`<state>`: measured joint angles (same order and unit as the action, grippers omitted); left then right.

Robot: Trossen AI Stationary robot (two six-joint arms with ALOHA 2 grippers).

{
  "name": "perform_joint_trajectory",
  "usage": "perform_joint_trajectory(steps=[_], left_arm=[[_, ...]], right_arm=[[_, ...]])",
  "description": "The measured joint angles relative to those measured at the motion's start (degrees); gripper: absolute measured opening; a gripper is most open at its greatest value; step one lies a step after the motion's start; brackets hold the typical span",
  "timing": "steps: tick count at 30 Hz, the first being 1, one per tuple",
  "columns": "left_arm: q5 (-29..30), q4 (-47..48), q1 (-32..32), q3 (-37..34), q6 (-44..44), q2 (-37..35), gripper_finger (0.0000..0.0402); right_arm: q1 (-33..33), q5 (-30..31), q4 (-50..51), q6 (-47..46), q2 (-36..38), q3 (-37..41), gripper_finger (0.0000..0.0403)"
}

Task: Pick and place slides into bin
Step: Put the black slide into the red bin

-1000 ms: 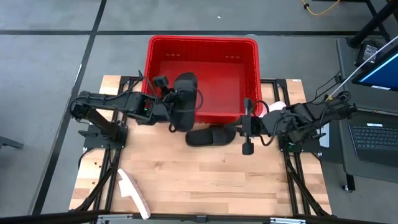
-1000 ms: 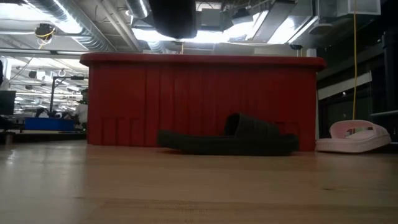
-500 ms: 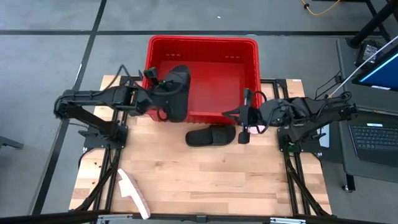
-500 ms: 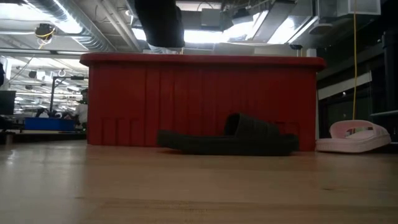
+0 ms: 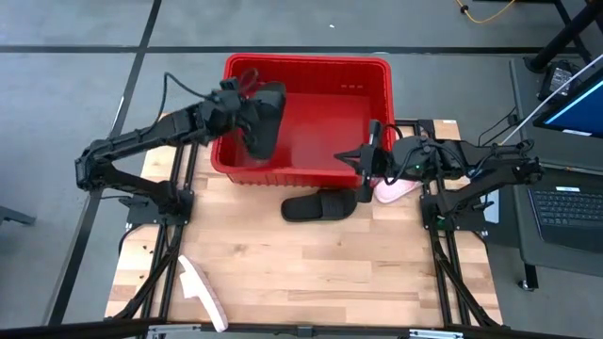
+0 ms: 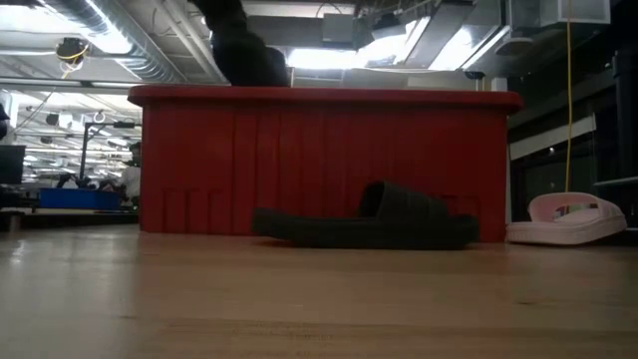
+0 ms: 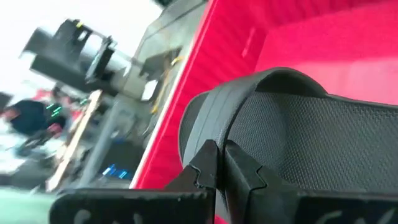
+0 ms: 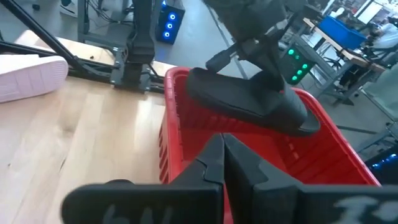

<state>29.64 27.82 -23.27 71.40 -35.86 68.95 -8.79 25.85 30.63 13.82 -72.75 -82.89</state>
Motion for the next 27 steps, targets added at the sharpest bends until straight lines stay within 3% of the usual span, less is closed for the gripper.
perform_joint_trajectory(steps=[2,6,11,27], left_arm=[[-3.88,-1.66,-3.36,0.00,-1.28,0.02,0.0003],[-5.88,-3.23,-9.26,0.00,-1.53,0.28,0.0003],[-10.12,-4.70,-12.86,0.00,-1.26,2.30,0.0003],[-10.80,-4.05,-18.63,-0.04,-1.37,16.80,0.0003]], right_arm=[[0.55,0.00,0.00,-0.06,0.00,0.00,0.0007],[1.75,0.02,0.03,0.22,0.00,0.00,0.0007],[3.93,0.00,0.07,2.89,0.00,0.00,0.0007],[8.65,0.00,5.20,1.47,0.00,0.00,0.0007]])
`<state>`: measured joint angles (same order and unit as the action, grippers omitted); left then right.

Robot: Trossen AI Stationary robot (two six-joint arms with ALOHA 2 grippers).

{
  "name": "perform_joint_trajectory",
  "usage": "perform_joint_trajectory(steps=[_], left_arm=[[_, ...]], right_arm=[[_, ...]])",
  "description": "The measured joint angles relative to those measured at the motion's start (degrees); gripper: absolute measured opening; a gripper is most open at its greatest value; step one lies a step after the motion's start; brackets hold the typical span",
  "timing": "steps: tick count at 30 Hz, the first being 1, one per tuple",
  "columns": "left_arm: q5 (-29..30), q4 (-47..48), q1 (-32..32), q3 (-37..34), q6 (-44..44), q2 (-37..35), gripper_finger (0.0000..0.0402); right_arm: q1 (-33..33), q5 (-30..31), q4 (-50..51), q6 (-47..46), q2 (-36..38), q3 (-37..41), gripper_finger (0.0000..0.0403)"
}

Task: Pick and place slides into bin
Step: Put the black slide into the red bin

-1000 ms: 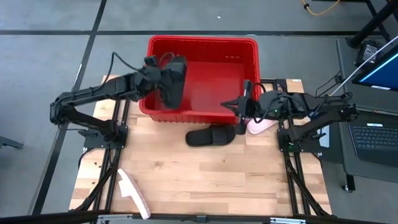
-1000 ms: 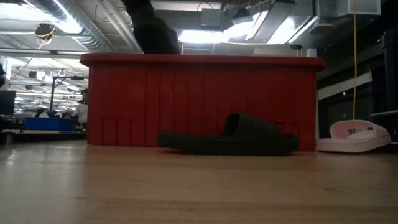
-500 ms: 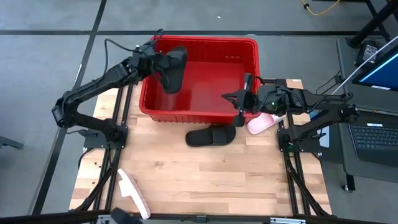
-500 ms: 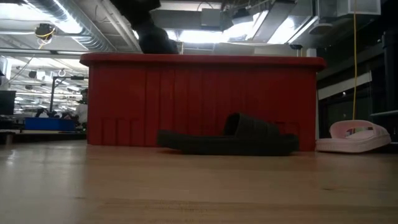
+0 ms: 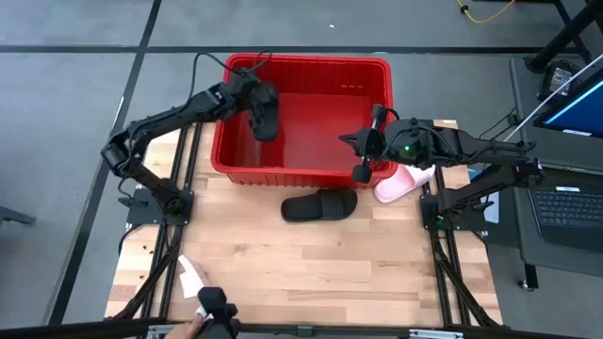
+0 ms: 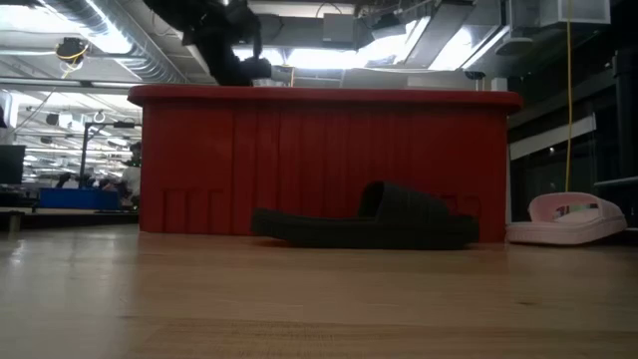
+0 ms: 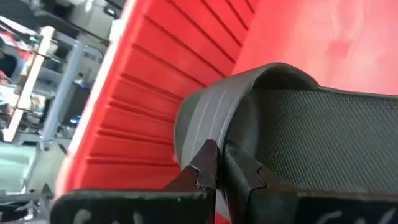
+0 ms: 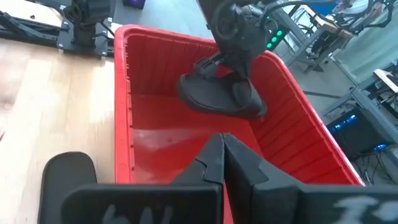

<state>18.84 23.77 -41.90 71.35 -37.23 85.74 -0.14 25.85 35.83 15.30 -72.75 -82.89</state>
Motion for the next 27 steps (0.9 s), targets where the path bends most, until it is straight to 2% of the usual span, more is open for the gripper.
perform_joint_trajectory(steps=[4,13,21,27], left_arm=[[-2.43,0.03,-0.68,0.00,0.00,1.16,0.0003],[-2.26,4.17,-0.96,-0.90,-0.91,1.15,0.0003],[-3.77,-2.41,-1.04,-7.26,-1.49,0.93,0.0003],[-3.49,-4.72,-1.29,-8.84,-3.65,0.91,0.0003]], right_arm=[[-0.02,0.00,0.18,0.06,0.00,0.00,0.0007],[-0.02,-0.04,2.59,-1.03,0.00,0.00,0.0007],[-0.02,-0.02,2.89,-1.36,0.00,0.00,0.0007],[-0.02,-0.02,2.87,-1.58,0.00,0.00,0.0007]])
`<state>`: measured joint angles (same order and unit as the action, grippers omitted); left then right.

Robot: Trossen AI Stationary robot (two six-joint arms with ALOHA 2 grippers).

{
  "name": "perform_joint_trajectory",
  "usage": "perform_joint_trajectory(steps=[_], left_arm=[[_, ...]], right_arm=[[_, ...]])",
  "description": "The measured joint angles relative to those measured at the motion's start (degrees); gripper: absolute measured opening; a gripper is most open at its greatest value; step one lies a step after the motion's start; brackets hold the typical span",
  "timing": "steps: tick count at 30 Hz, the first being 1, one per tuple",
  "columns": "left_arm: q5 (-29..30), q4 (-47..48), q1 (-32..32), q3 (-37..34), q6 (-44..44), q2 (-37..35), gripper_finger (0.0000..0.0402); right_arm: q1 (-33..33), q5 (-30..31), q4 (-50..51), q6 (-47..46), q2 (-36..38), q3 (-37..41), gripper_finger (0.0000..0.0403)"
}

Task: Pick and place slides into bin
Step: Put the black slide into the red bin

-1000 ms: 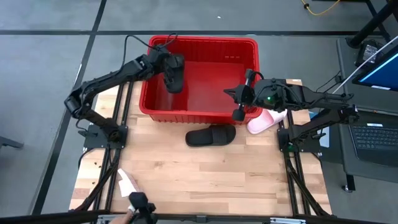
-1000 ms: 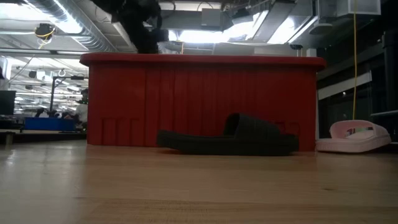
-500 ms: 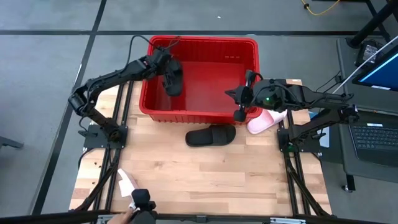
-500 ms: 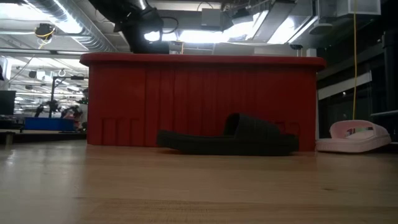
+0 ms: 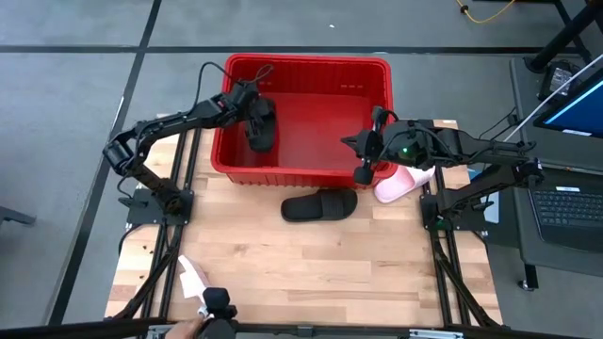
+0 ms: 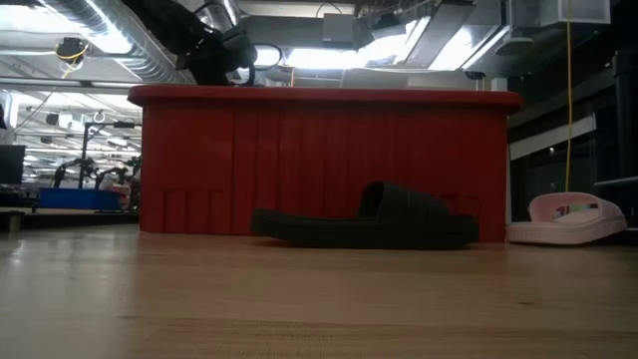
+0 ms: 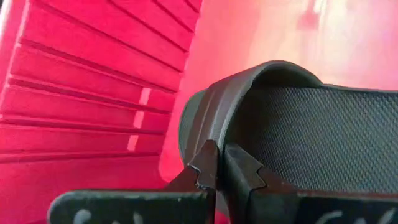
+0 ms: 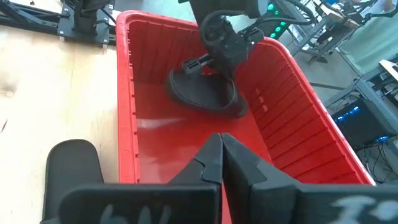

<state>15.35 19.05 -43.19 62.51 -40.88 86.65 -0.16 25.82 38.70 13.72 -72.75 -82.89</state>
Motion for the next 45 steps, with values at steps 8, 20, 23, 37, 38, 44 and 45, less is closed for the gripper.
perform_joint_trajectory(steps=[8,20,23,37,38,44,45], left_arm=[[0.05,-3.03,-2.13,-3.72,-0.80,0.00,0.0003],[0.01,-6.92,-2.42,-7.25,-1.32,0.00,0.0003],[-0.01,-7.02,-2.42,-7.25,-2.79,0.00,0.0003],[0.05,-7.76,-2.74,-7.25,-2.95,0.00,0.0003],[0.06,-7.76,-2.75,-7.25,-2.94,0.00,0.0003],[0.07,-8.17,-2.77,-7.25,-2.91,0.44,0.0003],[0.01,-8.31,-2.77,-7.25,-2.85,0.82,0.0003]], right_arm=[[0.00,0.00,-0.32,-1.97,0.00,0.00,0.0007],[-0.02,0.00,-0.31,-2.12,0.00,0.00,0.0007],[-0.02,0.00,-0.31,-2.58,0.00,0.00,0.0007],[-0.02,-0.02,-0.97,-3.17,0.00,0.00,0.0007],[-0.02,0.00,-1.00,-3.17,0.00,0.00,0.0007],[-0.02,0.00,-1.07,-3.17,0.00,0.00,0.0007],[-0.02,-0.02,-1.07,-3.17,0.00,0.00,0.0007]])
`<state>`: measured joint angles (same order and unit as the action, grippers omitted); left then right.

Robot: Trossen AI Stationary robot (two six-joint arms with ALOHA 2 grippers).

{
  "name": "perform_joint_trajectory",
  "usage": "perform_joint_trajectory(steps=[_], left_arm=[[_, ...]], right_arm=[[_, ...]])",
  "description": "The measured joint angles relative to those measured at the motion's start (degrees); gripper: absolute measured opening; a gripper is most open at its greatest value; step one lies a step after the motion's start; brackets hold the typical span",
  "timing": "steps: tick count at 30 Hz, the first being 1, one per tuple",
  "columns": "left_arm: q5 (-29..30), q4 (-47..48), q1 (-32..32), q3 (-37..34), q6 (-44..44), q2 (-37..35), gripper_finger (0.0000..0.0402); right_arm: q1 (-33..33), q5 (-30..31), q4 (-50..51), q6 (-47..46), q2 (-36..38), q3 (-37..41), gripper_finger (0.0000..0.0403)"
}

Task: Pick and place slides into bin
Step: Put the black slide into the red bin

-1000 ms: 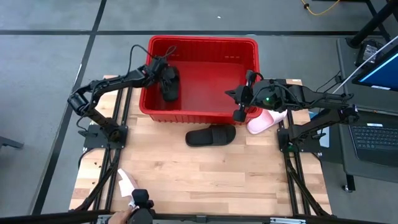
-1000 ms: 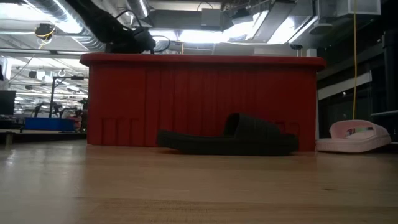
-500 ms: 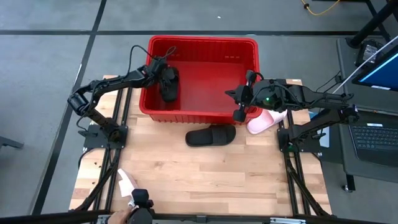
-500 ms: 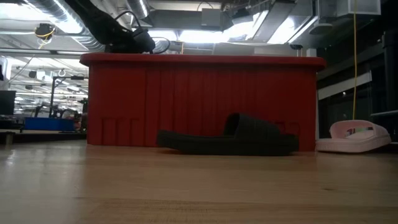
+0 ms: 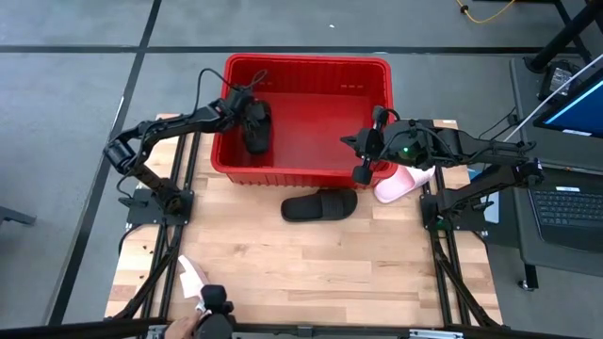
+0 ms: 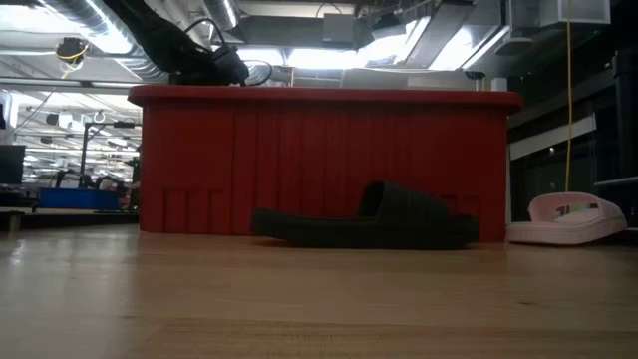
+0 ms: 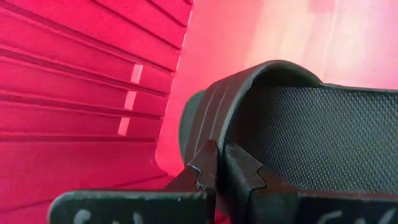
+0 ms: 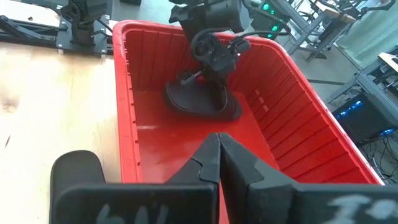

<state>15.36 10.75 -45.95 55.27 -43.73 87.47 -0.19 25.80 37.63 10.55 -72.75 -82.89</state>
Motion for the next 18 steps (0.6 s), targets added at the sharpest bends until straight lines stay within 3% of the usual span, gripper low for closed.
perform_joint_trajectory(steps=[18], left_arm=[[0.07,-2.08,-0.76,0.02,-0.63,2.48,0.0004]], right_arm=[[0.01,-0.01,-0.02,0.00,-0.02,0.00,0.0007]])
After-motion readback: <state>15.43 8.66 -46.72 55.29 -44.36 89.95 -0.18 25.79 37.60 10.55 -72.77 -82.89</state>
